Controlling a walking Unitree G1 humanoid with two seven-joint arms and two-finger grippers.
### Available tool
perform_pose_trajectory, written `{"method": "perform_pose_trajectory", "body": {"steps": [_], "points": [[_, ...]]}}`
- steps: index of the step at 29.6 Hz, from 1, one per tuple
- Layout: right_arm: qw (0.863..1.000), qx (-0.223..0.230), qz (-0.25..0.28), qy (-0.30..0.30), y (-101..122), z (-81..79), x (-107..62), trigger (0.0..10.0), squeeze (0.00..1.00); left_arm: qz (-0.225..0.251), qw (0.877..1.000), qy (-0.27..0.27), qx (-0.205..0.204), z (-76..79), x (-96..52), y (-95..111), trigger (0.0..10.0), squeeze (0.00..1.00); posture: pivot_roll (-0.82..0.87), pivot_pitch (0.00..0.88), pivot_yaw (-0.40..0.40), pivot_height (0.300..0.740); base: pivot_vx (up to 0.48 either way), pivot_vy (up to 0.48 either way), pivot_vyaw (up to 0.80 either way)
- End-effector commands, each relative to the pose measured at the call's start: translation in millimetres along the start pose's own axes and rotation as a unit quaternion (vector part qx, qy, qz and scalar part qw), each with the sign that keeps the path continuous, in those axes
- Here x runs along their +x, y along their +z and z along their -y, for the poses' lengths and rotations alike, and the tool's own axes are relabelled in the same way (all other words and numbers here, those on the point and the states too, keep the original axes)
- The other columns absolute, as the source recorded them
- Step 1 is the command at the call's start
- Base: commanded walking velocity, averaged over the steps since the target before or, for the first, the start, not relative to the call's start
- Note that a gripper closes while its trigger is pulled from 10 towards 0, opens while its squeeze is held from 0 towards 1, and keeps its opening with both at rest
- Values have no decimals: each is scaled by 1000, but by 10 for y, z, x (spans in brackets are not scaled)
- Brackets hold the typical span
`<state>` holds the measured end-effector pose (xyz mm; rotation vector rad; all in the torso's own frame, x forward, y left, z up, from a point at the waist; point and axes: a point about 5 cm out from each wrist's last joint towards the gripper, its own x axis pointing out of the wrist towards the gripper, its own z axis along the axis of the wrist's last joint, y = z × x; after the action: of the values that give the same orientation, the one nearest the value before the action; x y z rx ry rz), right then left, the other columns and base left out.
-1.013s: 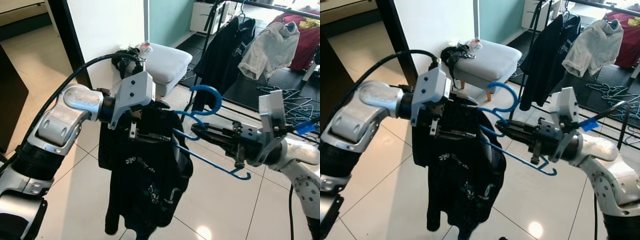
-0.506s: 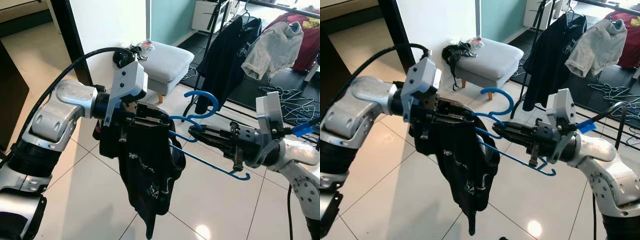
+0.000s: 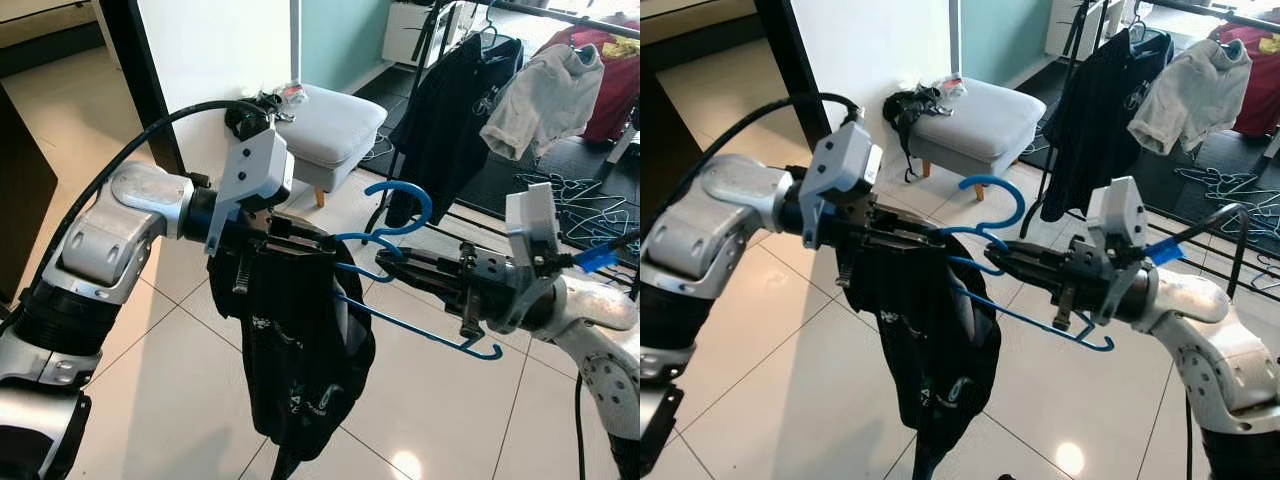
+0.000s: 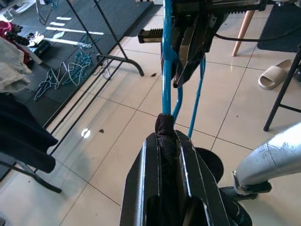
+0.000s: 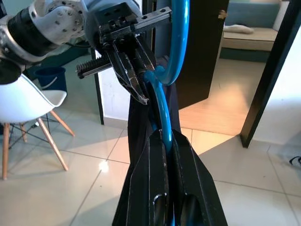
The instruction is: Hang hanger
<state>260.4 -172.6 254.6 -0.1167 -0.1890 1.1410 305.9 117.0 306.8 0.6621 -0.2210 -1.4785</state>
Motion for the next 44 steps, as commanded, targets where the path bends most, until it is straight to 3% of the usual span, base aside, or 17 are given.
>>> {"method": "perform_pose_trajectory", "body": {"steps": [1,6,8,12,16,19,21,22,23,24,26,29,30,35,36,37,44], "points": [[1000,-3,16,-7,45,11,58,10000,1000,6,1000,-6,2,17,18,3,0,0,1,115,24,740,0,0,0],[999,-7,22,-49,31,103,-3,10000,1000,11,1000,19,3,-53,-9,-6,0,0,3,116,20,740,0,0,0],[993,-7,32,-110,57,237,-230,10000,1000,4,999,47,7,-150,-101,-26,0,0,-3,118,22,740,0,0,0],[991,-10,33,-126,80,267,-302,10000,1000,1,999,49,10,-164,-119,-25,0,0,-3,118,22,740,0,0,0],[979,-15,44,-197,144,368,-621,10000,1000,-2,997,70,19,-235,-167,-8,0,0,-10,120,22,740,0,0,0],[974,-11,55,-219,169,386,-742,10000,1000,-3,996,81,19,-266,-195,-7,0,0,-13,125,18,740,0,0,0],[971,11,68,-228,136,322,-937,10000,1000,8,994,109,16,-334,-258,13,0,0,-19,130,17,740,0,0,0],[971,11,68,-228,136,322,-937,10000,1000,8,994,109,16,-334,-258,13,0,0,-19,130,17,740,0,0,0],[977,49,51,-201,-36,156,-1002,10000,1000,33,989,140,18,-417,-304,89,0,0,-19,130,17,740,0,0,0],[977,49,51,-201,-36,156,-1002,10000,1000,33,989,140,18,-417,-304,89,0,0,-19,130,17,740,0,0,0],[979,117,24,-163,-342,-53,-932,10000,1000,79,984,159,28,-490,-335,252,0,0,-21,134,15,740,0,0,0],[978,130,20,-159,-410,-84,-905,10000,1000,90,982,161,30,-499,-336,294,0,0,-21,134,15,740,0,0,0],[975,143,24,-167,-468,-79,-879,10000,0,104,981,161,31,-508,-333,339,0,0,-19,134,14,740,0,0,0],[960,175,26,-217,-652,29,-791,10000,0,142,977,156,32,-517,-316,461,0,0,-15,132,11,740,0,0,0],[955,184,41,-231,-662,80,-754,10000,0,151,976,151,35,-508,-306,495,784,0,-13,129,10,740,0,0,0],[949,188,66,-244,-627,139,-722,10000,0,158,976,143,38,-491,-293,523,10000,0,-11,127,8,740,0,0,0],[923,197,132,-302,-516,372,-721,10000,0,171,977,124,42,-448,-252,548,10000,0,-11,122,7,740,0,0,0]]}}
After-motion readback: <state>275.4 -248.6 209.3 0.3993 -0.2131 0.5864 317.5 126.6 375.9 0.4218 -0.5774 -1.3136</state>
